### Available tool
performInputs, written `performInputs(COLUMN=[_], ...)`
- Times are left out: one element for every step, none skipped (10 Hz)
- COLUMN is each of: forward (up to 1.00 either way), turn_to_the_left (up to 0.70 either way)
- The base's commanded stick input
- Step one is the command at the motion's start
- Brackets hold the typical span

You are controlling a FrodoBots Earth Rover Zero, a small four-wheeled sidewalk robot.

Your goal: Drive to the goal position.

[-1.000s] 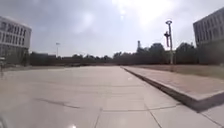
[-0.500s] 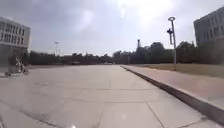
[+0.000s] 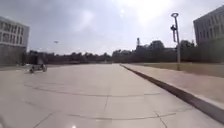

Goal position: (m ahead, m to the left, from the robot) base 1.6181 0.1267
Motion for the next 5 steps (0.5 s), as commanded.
performInputs(forward=[1.00,1.00,1.00,1.00,1.00], turn_to_the_left=[0.00,0.00,0.00,0.00,0.00])
